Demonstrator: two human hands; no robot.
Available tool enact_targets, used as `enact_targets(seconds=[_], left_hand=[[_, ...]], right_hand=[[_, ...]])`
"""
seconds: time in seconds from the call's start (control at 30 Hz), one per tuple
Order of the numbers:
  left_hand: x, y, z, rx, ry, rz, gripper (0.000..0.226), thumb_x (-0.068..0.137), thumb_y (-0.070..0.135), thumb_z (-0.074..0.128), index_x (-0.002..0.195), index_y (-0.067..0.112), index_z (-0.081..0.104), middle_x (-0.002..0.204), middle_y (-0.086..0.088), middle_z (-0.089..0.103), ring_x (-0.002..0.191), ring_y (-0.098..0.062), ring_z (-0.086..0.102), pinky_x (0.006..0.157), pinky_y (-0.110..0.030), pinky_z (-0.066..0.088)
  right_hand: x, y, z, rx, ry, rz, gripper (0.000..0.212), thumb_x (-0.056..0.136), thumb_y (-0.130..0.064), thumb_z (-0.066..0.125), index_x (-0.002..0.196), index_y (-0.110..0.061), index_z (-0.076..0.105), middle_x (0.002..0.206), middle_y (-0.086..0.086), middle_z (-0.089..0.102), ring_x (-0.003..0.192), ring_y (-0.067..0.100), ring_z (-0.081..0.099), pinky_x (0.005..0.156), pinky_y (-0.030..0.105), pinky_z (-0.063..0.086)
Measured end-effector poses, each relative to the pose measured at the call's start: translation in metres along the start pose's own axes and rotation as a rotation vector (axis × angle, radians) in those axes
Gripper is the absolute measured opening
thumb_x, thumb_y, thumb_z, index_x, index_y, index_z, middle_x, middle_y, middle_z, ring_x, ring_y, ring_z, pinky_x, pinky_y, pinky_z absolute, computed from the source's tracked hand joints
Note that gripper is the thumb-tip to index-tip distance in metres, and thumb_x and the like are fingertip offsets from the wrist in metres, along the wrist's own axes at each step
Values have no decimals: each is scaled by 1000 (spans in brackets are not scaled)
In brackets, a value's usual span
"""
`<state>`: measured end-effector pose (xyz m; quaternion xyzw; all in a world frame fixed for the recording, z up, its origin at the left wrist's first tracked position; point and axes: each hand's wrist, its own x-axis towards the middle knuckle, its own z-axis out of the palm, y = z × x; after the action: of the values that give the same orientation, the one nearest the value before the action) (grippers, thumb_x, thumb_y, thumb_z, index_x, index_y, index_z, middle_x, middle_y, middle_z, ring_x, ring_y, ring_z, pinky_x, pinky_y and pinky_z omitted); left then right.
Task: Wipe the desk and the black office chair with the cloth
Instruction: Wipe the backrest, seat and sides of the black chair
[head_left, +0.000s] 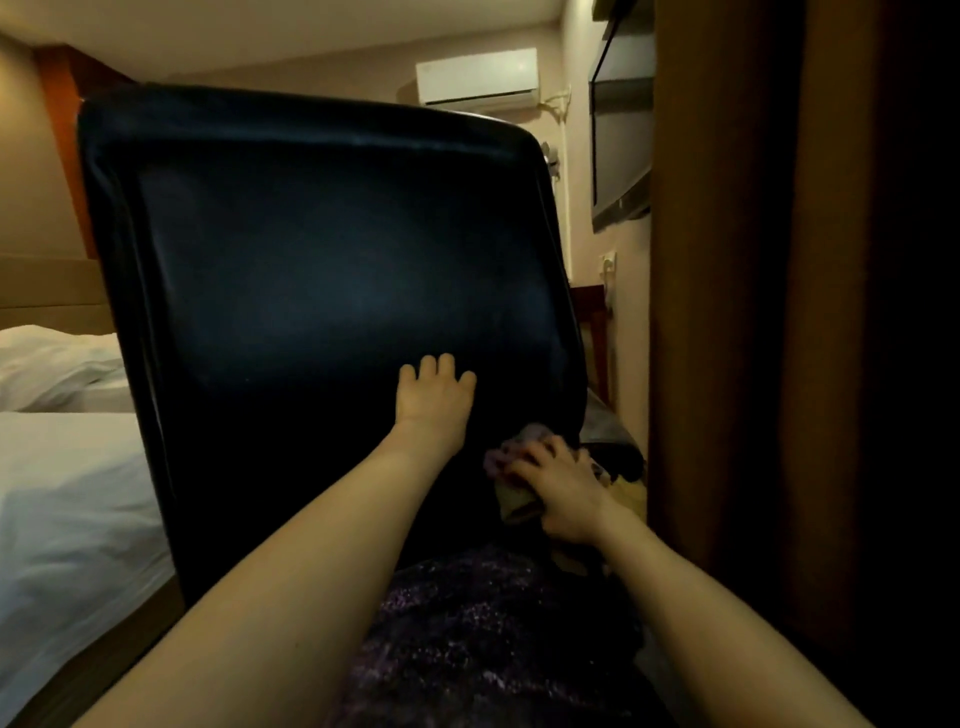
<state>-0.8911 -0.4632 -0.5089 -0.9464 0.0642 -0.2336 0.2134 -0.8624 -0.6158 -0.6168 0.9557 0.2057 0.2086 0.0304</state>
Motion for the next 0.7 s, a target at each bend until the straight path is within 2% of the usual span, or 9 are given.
enact_targets(seconds=[0.07, 0.1, 0.2, 0.27, 0.3, 0.43, 0.53, 0.6, 0.7], left_hand=[[0, -3, -2, -2, -15, 8, 64, 86, 22, 60, 140, 16, 28, 144, -14, 26, 132, -32, 28, 107, -43, 27], [0, -4, -3, 0, -19, 16, 64, 86, 22, 60, 141, 16, 27, 145, -14, 25, 132, -33, 28, 108, -44, 26], [4, -9, -6, -24, -14, 40, 64, 87, 21, 59, 141, 15, 26, 146, -15, 23, 133, -34, 26, 108, -46, 26], [7, -11, -6, -65, -25, 46, 61, 88, 20, 59, 141, 15, 29, 147, -14, 21, 133, -34, 25, 107, -49, 27], [9, -13, -6, -88, -39, 42, 61, 88, 19, 59, 141, 14, 30, 147, -13, 20, 133, -34, 23, 106, -51, 28], [14, -19, -2, -145, -67, 24, 61, 87, 14, 61, 141, 18, 32, 145, -11, 20, 132, -34, 21, 100, -56, 32], [14, -26, 3, -153, -56, 33, 61, 87, 14, 60, 141, 21, 33, 144, -9, 21, 131, -33, 21, 100, -56, 33], [13, -27, 7, -147, -40, 37, 60, 87, 15, 60, 141, 21, 33, 143, -9, 21, 131, -33, 22, 100, -57, 32], [11, -27, 9, -145, -29, 40, 60, 88, 15, 59, 142, 20, 34, 144, -9, 21, 132, -33, 21, 101, -58, 30]], right_hand=[[-8, 19, -8, -218, -106, -83, 69, 86, -19, 57, 146, -24, 25, 152, 1, 18, 139, 28, 13, 104, 57, 25], [-9, 29, -17, -240, -77, -59, 66, 86, -19, 56, 145, -24, 27, 152, 1, 19, 140, 27, 14, 105, 56, 24], [7, 53, -55, 52, 334, 185, 56, 80, -15, 61, 132, -24, 44, 144, 2, 31, 135, 27, 21, 104, 53, 29], [25, 61, -87, 284, 606, 345, 56, 78, -12, 63, 131, -23, 46, 143, 2, 33, 134, 28, 21, 105, 55, 27], [36, 63, -100, 370, 659, 388, 60, 79, -11, 63, 135, -23, 44, 144, 3, 31, 134, 29, 20, 107, 54, 25], [64, 53, -113, 427, 419, 366, 68, 83, -11, 62, 143, -25, 35, 150, 2, 18, 137, 33, 12, 111, 54, 18], [58, 40, -79, 317, 474, 377, 66, 79, -11, 65, 138, -27, 40, 148, 3, 20, 136, 36, 11, 109, 61, 19], [47, 32, -51, 281, 525, 389, 68, 77, -10, 65, 138, -28, 40, 148, 5, 21, 135, 35, 12, 106, 60, 22], [30, 25, -13, 316, 424, 470, 74, 77, -13, 64, 142, -29, 33, 150, 6, 17, 135, 33, 11, 106, 56, 24]])
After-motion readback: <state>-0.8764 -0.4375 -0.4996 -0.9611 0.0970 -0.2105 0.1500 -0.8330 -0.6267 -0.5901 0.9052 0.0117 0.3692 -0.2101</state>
